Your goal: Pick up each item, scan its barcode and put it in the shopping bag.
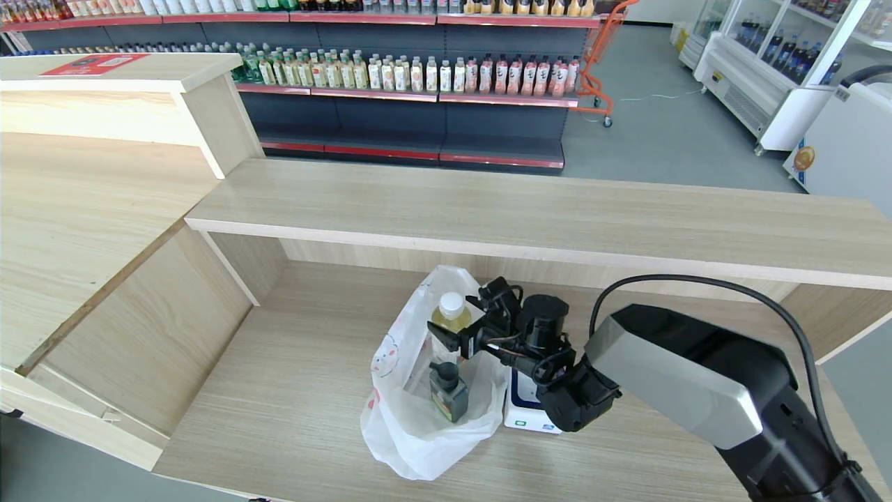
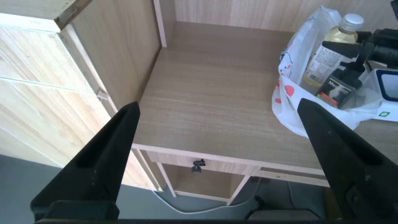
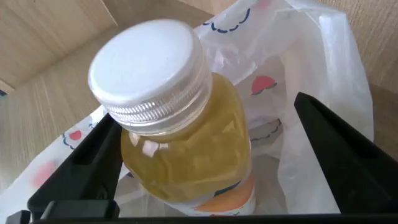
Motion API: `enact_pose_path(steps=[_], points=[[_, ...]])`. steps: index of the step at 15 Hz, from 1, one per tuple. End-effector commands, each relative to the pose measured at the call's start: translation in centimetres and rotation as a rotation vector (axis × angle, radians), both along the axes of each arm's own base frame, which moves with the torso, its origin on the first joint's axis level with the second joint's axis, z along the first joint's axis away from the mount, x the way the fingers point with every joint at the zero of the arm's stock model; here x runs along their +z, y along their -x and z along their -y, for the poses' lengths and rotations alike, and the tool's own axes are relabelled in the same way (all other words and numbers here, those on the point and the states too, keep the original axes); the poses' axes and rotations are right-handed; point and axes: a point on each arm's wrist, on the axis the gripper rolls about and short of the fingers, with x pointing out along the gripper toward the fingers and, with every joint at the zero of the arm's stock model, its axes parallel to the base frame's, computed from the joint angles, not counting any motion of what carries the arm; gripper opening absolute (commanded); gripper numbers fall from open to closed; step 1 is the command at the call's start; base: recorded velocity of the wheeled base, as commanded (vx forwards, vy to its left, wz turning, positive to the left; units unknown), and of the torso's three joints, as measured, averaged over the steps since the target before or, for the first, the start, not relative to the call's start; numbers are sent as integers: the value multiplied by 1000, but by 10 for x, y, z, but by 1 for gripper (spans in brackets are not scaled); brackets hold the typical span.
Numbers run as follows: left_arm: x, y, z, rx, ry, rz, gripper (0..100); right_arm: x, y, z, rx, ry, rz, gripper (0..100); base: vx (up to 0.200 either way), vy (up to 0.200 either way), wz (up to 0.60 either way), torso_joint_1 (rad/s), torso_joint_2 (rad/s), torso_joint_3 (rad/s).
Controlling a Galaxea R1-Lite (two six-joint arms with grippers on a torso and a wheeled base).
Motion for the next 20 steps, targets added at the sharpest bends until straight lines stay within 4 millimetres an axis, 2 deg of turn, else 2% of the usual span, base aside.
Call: enact_pose_path(steps=[1,5,6,9,11,14,16,18,20], points=[[0,0,0,0,0,1,100,43,12,6,3,-69,-38,100,0,0,0,0,0,0],[0,0,0,0,0,1,100,78,42,24,12,-147,-142,100,0,0,0,0,0,0],[0,0,0,0,0,1,100,80,47,27,9,-145,-162,100,0,0,0,0,0,0],[0,0,0,0,0,1,100,97,80,74,-64,-99,-280,100,0,0,0,0,0,0],[0,0,0,0,0,1,100,111,118,107,-105,-70,-323,100,0,0,0,0,0,0],[0,0,0,0,0,1,100,152,183,145,-106,-92,-310,100,0,0,0,0,0,0],[0,0,0,0,0,1,100,175,214,171,-168,-85,-343,100,0,0,0,0,0,0],[0,0,0,0,0,1,100,181,238,189,-214,-49,-327,100,0,0,0,0,0,0],[0,0,0,0,0,1,100,181,273,215,-333,40,-247,100,0,0,0,0,0,0]])
